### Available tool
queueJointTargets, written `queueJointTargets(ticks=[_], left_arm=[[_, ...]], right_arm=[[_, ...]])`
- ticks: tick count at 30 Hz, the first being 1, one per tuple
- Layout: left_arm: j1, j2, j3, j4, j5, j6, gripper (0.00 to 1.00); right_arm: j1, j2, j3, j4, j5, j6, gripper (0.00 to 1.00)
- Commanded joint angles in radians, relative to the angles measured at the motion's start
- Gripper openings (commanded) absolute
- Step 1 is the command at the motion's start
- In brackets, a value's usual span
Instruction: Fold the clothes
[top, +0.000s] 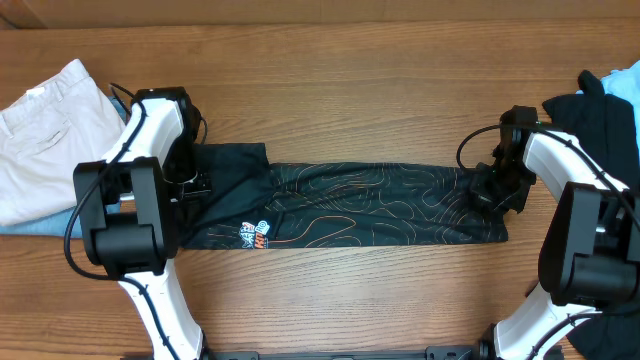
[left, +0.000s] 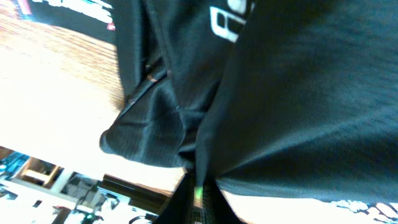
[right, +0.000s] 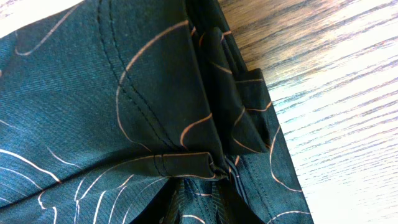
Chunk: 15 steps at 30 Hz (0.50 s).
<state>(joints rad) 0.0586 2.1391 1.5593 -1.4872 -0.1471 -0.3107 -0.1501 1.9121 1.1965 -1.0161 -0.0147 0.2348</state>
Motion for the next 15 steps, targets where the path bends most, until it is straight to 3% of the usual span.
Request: queueJointTargets(ticks=[1,5,7,15], left_arm=[[-0.008,-0.100,0.040,0.006,-0.009,-0.019,0.26],[-0.008,-0.162,0.042,0.053,-0.009,-0.019,0.48],[-0.008,-0.180,0.042,0.089,-0.008,-0.020,0.54],[-0.008,-0.168,0.017,0.221,0.017,-0.018,0.50]], right_arm=[[0.000,-0.014,-0.018,0.010,-0.006,-0.002,0.19],[0.000,-0.014,-0.018,0.009,-0.006,-0.002,0.19],[0.000,-0.014,-0.018,0.009,-0.006,-0.002,0.19],[0.000,-0.014,-0.018,0.000,-0.006,-0.002,0.19]])
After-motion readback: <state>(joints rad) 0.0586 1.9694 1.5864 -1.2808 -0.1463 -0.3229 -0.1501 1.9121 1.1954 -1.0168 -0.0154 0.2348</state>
